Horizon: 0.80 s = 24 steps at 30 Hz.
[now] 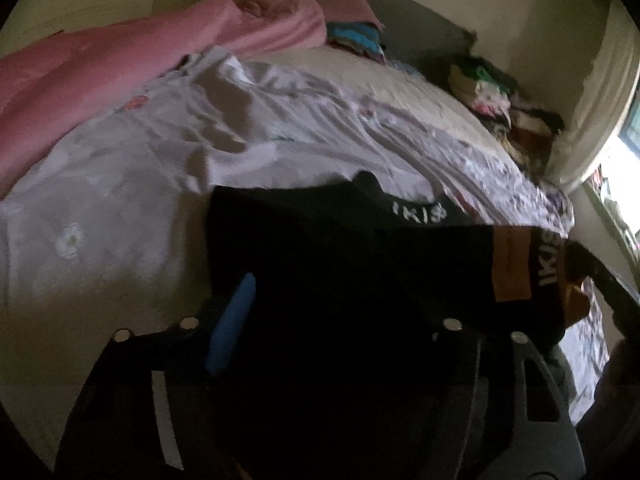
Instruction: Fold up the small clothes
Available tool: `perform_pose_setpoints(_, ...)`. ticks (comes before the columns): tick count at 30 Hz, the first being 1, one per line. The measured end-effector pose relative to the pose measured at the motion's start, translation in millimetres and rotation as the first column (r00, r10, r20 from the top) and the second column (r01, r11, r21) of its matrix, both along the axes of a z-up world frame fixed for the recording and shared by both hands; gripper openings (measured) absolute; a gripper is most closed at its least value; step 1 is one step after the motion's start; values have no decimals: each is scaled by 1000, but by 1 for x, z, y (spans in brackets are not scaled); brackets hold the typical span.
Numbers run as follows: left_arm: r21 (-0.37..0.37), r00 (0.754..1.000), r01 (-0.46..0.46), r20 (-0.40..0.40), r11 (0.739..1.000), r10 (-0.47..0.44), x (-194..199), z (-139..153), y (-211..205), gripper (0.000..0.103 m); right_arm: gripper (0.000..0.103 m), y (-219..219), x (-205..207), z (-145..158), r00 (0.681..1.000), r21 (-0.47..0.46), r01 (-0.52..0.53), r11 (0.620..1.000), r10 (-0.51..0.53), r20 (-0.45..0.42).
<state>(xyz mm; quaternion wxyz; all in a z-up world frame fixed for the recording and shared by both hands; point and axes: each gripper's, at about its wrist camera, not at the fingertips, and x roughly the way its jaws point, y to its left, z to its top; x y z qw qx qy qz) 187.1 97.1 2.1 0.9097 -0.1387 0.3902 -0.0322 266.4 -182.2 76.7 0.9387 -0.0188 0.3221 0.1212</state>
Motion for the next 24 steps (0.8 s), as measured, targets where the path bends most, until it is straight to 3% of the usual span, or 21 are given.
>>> perform_pose_setpoints(9,40,993,44,-108,998,-40,13,-26,-13,55,13,-10,9,-21,998,-44,55,998,-57,-36)
perform_pose_setpoints(12,45,994,59,-98,997,-54,11,-28,-13,55,25,-15,11,-26,994,-57,94,994,-97,-49)
perform_pose_setpoints(16,27,993,90,-83,996,-88,10,-27,-15,55,32,-18,7,-27,990,-68,133,989,-136,-42)
perform_pose_setpoints(24,40,987,131,-95,991,-127,10,-37,-18,55,37,22,3,-44,993,-127,19,992,-34,-116)
